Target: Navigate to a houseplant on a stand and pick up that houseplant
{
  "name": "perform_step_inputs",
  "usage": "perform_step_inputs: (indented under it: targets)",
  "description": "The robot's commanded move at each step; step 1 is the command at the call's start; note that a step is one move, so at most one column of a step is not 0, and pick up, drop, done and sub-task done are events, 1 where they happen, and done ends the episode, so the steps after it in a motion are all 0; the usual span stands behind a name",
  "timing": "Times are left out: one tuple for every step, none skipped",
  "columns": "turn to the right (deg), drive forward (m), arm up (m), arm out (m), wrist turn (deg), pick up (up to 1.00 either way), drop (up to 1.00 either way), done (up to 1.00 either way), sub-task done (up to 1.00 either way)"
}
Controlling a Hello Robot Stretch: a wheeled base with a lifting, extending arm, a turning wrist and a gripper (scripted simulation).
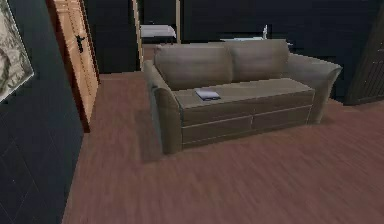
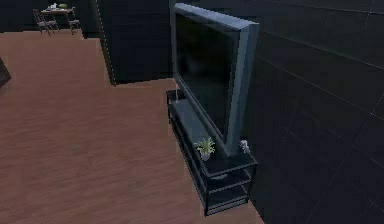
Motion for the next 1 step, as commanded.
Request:
perform_step_inputs:
  targets:
    - [0.0, 0.15, 0.00, 0.00, 0.0, 0.00, 0.00, 0.00, 0.00]
